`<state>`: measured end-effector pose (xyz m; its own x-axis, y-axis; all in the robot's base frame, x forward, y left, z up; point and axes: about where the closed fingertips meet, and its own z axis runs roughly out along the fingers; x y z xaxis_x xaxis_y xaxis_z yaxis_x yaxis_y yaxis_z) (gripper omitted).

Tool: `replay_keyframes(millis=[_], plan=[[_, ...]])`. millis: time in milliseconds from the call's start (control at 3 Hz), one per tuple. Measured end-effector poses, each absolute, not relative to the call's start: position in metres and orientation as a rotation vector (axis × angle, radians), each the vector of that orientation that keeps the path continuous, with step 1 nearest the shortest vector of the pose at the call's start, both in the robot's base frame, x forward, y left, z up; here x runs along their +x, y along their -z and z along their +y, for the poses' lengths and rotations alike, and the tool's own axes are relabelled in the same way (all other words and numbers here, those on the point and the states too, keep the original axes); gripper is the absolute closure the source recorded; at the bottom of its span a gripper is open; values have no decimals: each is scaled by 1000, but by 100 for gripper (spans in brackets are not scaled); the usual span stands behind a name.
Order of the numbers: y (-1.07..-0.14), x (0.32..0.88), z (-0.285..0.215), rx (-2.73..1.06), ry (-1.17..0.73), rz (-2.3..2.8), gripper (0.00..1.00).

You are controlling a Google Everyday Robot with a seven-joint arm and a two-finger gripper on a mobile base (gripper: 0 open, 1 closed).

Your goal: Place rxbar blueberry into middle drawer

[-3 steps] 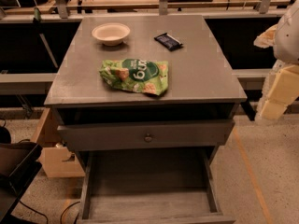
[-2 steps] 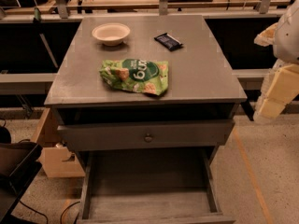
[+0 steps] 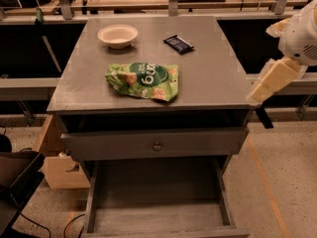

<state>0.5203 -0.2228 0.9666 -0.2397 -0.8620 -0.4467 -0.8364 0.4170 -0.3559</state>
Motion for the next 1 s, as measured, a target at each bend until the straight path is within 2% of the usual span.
replay_keyframes(millis=[1000], plan=[[-961,686,-203,-971,-173,1658,0]])
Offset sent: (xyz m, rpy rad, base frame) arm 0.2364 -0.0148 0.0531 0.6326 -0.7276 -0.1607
